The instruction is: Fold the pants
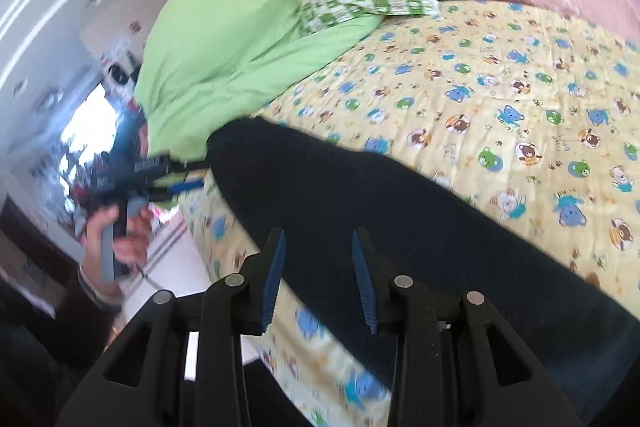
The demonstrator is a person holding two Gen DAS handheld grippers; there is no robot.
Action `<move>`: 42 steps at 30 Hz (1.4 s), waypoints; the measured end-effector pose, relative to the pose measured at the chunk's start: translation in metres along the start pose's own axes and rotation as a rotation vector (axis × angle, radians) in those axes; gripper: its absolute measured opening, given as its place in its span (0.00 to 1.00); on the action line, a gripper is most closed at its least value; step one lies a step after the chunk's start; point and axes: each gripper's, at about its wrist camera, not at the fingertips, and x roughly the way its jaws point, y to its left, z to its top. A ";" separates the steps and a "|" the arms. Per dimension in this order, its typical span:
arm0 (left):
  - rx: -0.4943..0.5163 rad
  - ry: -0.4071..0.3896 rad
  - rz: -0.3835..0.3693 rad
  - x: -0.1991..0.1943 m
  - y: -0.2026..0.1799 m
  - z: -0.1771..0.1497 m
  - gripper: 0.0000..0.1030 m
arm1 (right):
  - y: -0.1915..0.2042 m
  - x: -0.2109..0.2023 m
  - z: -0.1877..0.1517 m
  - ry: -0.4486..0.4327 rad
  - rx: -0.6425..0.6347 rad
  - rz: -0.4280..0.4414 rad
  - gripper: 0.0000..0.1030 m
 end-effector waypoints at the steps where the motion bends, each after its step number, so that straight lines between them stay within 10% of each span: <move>1: -0.013 0.007 0.002 0.003 0.001 0.001 0.71 | -0.008 0.004 0.008 -0.001 0.041 0.012 0.35; 7: -0.032 0.041 0.047 0.020 0.003 0.010 0.71 | -0.056 0.041 0.053 0.048 0.231 0.099 0.35; 27: 0.091 0.025 0.045 0.038 -0.007 0.016 0.68 | -0.096 0.187 0.097 0.544 0.267 0.271 0.27; 31: 0.190 0.000 0.023 0.039 -0.023 0.011 0.18 | -0.064 0.181 0.091 0.570 0.084 0.195 0.16; 37: 0.242 -0.164 -0.084 -0.015 -0.030 0.009 0.17 | 0.001 0.128 0.111 0.313 -0.279 -0.108 0.05; 42: 0.280 -0.128 -0.035 0.006 -0.018 0.006 0.17 | 0.029 0.126 0.103 0.186 -0.453 -0.295 0.05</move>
